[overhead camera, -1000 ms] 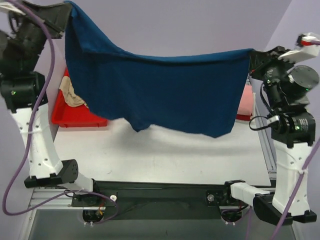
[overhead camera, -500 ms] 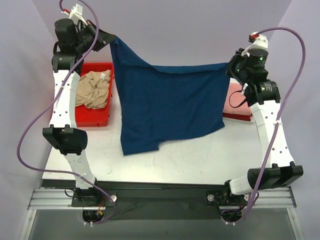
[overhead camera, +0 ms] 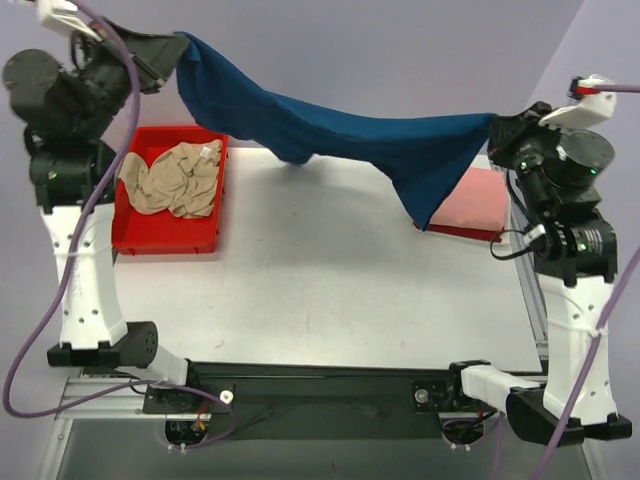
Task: Fold and stack the t-shirts
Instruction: Flatten out the tshirt
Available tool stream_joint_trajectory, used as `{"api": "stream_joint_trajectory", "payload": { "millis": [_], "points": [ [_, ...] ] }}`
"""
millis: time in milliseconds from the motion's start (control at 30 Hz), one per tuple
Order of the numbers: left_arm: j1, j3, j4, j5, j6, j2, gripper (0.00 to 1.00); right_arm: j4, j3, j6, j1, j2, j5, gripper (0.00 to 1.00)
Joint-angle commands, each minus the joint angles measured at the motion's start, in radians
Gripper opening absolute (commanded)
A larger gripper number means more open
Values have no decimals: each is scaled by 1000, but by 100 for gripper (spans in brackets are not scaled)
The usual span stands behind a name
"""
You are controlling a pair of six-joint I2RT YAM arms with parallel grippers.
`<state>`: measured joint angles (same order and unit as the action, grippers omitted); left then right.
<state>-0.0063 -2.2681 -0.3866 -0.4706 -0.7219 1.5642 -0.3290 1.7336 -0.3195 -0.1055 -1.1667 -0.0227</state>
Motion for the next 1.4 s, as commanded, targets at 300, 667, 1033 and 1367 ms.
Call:
{"api": "stream_joint_trajectory", "payload": {
  "millis": [300, 667, 1033, 1367],
  "points": [
    [51, -221, 35, 116, 93, -153, 0, -16, 79, 51, -3, 230, -100, 0],
    [-49, 45, 88, -31, -16, 144, 0, -36, -323, -42, 99, 82, -10, 0],
    [-176, -91, -228, -27, 169, 715, 97, 41, -468, -52, 216, -442, 145, 87],
    [-284, 451, -253, 99, 295, 398, 97, -90, -476, -24, 172, -335, 176, 100]
  ]
}}
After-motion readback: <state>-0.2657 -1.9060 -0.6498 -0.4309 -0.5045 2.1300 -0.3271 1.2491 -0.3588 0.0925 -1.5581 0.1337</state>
